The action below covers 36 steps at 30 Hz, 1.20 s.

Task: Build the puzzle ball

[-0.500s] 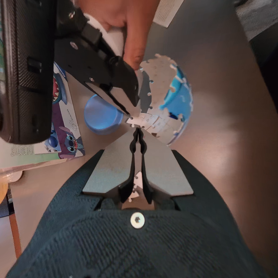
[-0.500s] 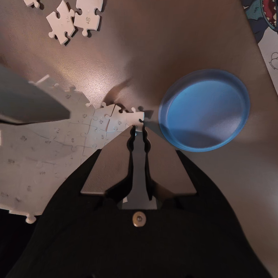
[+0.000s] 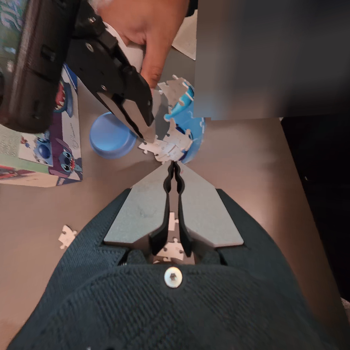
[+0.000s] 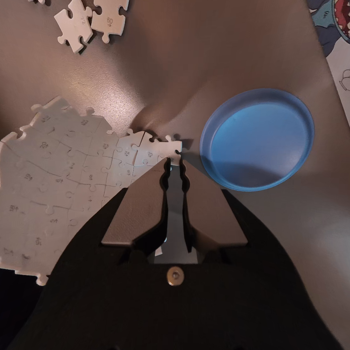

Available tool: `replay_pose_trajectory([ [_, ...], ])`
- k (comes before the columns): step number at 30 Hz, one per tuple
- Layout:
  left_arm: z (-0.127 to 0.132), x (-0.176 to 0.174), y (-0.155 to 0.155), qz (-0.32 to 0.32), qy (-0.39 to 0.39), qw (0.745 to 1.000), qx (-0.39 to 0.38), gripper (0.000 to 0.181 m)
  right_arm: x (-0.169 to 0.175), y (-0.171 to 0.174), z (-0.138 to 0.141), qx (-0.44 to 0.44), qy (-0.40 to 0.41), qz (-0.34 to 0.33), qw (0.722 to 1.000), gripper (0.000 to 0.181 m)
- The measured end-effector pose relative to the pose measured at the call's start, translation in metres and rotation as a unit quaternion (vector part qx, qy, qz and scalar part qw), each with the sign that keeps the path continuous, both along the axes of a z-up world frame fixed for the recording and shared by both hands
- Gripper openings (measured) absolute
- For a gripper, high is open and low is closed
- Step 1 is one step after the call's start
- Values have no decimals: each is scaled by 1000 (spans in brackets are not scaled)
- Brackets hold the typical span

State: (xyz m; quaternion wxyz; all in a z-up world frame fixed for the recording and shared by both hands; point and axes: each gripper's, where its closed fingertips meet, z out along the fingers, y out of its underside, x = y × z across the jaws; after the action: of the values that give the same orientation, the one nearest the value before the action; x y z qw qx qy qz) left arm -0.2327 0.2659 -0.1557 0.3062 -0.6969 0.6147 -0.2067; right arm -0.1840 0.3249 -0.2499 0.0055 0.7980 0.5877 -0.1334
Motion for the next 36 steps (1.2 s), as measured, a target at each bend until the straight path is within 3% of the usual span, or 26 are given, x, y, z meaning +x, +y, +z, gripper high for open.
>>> replay_pose_trajectory([
  [21,-43,-40,-51,159,-60,985,7,0,-1,0,0,13,-8,3,1000,7],
  [27,-47,-49,-55,184,-100,977,25,0,0,0,0,10,-18,-2,1000,8],
  [36,-51,-64,-42,218,-82,970,65,0,0,1,-1,38,-54,-6,998,8],
])
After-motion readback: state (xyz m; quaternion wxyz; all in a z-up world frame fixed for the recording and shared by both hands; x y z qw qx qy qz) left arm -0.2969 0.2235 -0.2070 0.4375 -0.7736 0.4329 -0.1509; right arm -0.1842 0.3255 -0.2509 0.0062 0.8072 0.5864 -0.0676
